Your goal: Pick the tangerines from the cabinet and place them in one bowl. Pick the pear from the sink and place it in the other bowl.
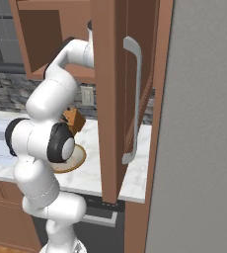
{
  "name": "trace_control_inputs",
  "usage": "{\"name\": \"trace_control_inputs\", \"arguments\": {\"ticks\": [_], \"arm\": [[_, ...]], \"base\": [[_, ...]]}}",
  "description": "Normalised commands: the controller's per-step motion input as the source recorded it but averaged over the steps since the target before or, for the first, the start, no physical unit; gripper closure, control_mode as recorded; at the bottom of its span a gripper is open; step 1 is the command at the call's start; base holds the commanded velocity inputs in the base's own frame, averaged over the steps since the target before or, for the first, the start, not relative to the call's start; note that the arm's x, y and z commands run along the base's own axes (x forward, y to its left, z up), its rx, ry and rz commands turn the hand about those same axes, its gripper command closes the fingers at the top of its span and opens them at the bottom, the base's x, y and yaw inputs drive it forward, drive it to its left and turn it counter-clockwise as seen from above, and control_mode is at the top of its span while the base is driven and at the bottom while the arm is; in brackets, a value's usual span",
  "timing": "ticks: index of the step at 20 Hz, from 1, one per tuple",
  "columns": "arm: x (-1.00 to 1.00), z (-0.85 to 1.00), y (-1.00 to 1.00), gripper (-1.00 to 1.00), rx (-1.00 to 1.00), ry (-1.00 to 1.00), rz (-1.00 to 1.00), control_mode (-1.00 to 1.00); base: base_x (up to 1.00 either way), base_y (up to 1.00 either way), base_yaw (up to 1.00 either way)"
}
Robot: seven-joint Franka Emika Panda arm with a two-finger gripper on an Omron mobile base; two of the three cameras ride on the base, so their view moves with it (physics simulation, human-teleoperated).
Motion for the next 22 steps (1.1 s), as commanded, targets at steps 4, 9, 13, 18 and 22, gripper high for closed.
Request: {"name": "trace_control_inputs", "arguments": {"ticks": [4, 9, 13, 18, 22], "arm": [[0.14, -0.21, 0.0, -1.0, 0.0, 0.0, 0.0, -1.0], [0.09, -0.18, 0.0, 1.0, 0.0, 0.0, 0.0, -1.0], [0.04, -0.09, 0.0, 1.0, 0.0, 0.0, 0.0, -1.0], [0.0, -0.13, 0.0, 1.0, 0.0, 0.0, 0.0, -1.0], [0.0, -0.16, 0.0, 1.0, 0.0, -0.05, 0.0, -1.0]], "base": [[0.0, 0.0, 0.0], [0.0, 0.0, 0.0], [0.0, 0.0, 0.0], [0.0, 0.0, 0.0], [0.0, 0.0, 0.0]]}}
